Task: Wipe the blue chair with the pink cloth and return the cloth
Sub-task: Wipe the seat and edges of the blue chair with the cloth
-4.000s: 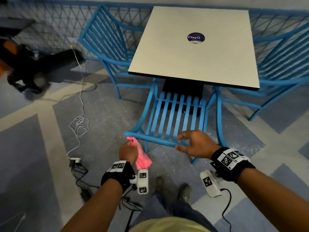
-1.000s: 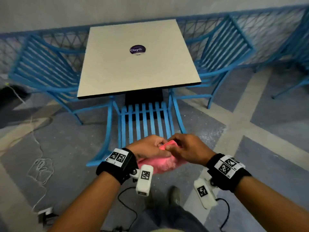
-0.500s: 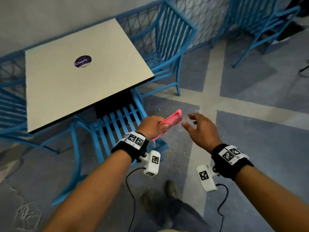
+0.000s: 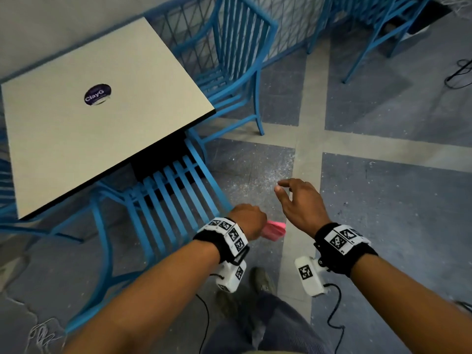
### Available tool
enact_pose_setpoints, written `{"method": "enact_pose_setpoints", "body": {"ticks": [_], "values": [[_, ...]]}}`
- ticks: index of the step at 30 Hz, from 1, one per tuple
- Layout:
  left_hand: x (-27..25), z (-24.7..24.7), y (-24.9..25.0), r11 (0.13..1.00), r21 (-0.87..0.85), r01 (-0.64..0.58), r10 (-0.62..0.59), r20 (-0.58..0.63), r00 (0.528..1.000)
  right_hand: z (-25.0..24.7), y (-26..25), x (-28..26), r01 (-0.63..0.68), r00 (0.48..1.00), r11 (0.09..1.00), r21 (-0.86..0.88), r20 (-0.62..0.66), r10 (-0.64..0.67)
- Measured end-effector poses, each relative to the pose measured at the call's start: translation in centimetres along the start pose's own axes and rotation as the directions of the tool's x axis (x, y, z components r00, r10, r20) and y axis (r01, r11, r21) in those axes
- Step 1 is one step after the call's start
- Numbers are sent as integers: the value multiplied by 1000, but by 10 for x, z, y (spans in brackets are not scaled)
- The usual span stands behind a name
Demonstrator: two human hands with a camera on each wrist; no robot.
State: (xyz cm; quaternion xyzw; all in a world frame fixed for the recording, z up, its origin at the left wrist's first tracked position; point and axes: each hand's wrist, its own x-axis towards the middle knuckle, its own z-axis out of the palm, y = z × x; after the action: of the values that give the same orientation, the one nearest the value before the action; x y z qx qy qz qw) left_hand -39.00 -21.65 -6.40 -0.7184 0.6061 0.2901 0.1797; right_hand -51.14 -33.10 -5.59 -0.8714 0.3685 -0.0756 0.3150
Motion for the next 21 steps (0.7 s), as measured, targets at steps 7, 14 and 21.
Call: {"method": "enact_pose_setpoints", "body": {"ticks": [7, 14, 21], "values": [[-9, -14, 23, 995, -79, -55, 43, -145, 989, 1, -8, 5, 52, 999, 998, 21, -6, -52], [-26, 11, 15, 976, 215, 23, -9, -68, 998, 2, -17, 4, 77, 996, 997, -24, 49, -76], [-40, 17, 31, 980, -149, -129, 120, -71, 990, 6, -21, 0, 107, 991, 993, -49, 82, -103]]}}
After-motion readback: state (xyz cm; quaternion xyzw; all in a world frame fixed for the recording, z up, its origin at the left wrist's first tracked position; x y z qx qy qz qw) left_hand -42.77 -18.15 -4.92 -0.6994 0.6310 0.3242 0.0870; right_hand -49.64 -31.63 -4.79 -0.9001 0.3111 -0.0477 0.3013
